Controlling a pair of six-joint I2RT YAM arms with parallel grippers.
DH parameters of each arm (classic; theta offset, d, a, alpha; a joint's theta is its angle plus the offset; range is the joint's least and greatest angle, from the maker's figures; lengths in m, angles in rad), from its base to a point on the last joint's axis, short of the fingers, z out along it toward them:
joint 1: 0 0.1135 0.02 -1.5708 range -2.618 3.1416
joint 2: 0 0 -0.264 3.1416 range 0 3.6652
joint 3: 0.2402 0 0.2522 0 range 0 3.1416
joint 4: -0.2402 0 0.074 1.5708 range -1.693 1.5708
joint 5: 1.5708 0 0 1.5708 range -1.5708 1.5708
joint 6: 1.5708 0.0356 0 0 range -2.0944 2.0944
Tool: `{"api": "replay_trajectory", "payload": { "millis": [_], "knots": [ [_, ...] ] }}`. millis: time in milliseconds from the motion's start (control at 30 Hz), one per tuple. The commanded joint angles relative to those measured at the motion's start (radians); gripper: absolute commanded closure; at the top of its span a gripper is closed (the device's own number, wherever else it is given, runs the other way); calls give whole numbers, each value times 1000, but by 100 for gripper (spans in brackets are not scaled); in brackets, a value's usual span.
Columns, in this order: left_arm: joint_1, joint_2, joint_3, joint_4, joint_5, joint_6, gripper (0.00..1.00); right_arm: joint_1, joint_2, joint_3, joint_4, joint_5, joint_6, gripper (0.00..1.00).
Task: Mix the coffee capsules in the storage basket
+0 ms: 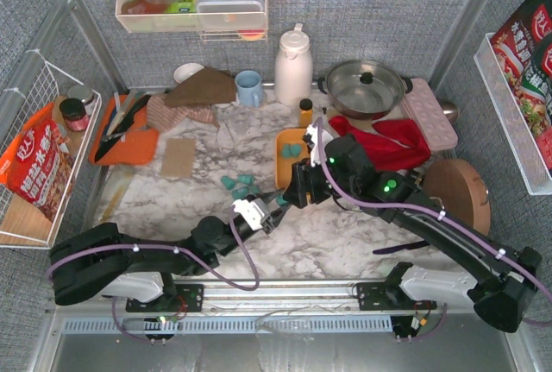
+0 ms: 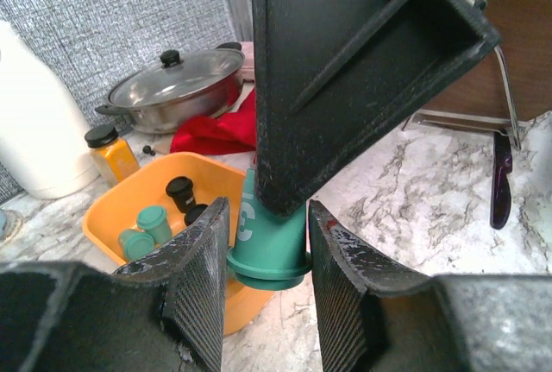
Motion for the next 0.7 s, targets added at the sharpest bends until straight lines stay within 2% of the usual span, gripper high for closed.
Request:
{"api": "replay_trajectory", "payload": {
  "millis": [0,267,567,633,667],
  "knots": [
    [-2,-7,4,61,16,20,88,5,9,-6,46,-20,24,35],
    [-1,-16,9,56,15,27,88,7,28,-16,78,-44,44,42],
    [-1,-35,17,18,-2,34,88,7,34,-22,97,-59,60,72],
    [-1,-41,23,3,-7,34,82,7,32,-19,95,-56,61,76],
    [-1,-43,26,-9,-14,34,74,7,32,-17,94,-54,61,78]
  ]
}}
